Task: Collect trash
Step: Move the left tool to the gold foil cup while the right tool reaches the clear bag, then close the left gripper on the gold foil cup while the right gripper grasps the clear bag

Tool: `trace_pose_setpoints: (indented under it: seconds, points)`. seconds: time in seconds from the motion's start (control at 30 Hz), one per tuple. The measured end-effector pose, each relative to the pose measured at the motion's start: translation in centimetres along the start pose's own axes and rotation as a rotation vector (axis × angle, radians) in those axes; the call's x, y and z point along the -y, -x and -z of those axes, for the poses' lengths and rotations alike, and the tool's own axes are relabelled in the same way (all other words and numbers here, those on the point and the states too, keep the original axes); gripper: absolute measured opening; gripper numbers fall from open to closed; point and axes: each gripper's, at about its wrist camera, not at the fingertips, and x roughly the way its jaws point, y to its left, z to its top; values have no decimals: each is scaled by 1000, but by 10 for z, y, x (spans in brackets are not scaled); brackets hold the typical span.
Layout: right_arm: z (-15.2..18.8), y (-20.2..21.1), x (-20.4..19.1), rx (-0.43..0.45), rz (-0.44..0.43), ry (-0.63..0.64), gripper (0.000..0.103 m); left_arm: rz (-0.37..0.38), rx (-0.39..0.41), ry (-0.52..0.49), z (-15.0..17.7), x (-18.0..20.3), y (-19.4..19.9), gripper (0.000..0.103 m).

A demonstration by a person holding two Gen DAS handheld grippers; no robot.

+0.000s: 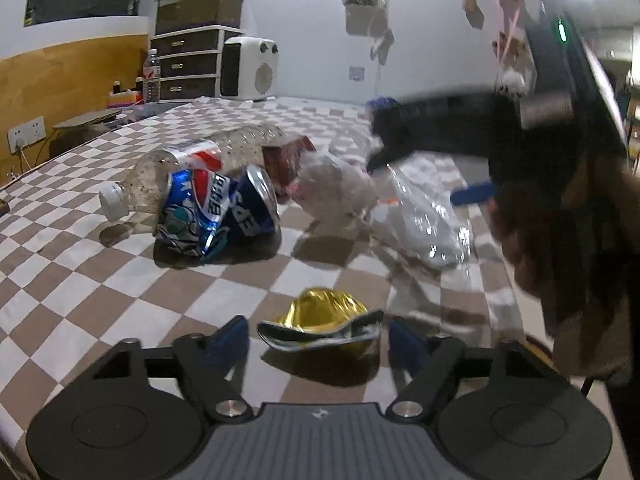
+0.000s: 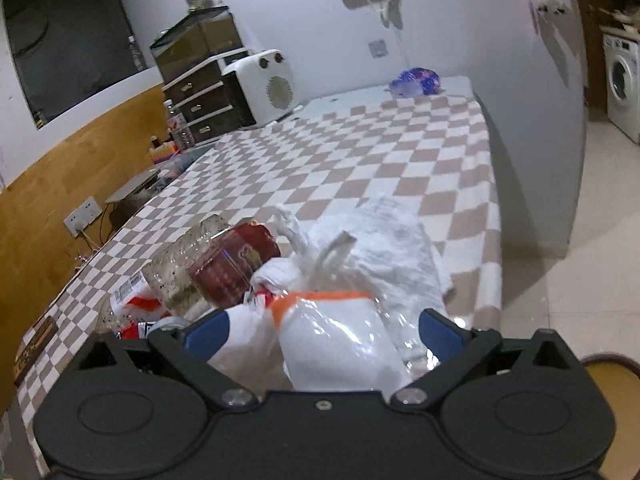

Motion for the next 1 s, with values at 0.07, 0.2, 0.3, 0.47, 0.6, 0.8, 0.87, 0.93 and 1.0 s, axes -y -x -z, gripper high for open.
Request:
trace_pose_setpoints:
  seconds: [0.07, 0.2, 0.3, 0.47, 0.6, 0.8, 0.87, 0.93, 1.0]
  points:
    - [3, -5, 2, -6, -2, 24, 89, 2, 13, 17, -3, -2, 0, 69]
    - [9, -9, 16, -46, -65, -17, 82, 15, 19, 34, -5, -2, -1, 63]
    - [18, -2, 16, -44, -70, 46, 77, 15, 21, 43, -6, -3, -2, 56]
    - [30, 13, 23, -56, -108, 93, 55, 25, 24, 38, -7, -1, 1, 49]
    - [39, 23, 30, -104, -128, 94, 47, 30, 23, 46, -7, -3, 6, 45]
    - [57, 41, 24, -149, -189, 158, 47, 65, 6, 52, -5, -7, 16, 28]
    - [58, 47, 21, -143, -185, 171, 47, 83, 1, 44, -3, -7, 19, 28]
    - [60, 50, 16, -133, -166, 204, 52, 95, -3, 40, -2, -6, 20, 28]
    - [62, 48, 12, -130, -121, 235, 65, 102, -4, 42, -1, -7, 20, 28]
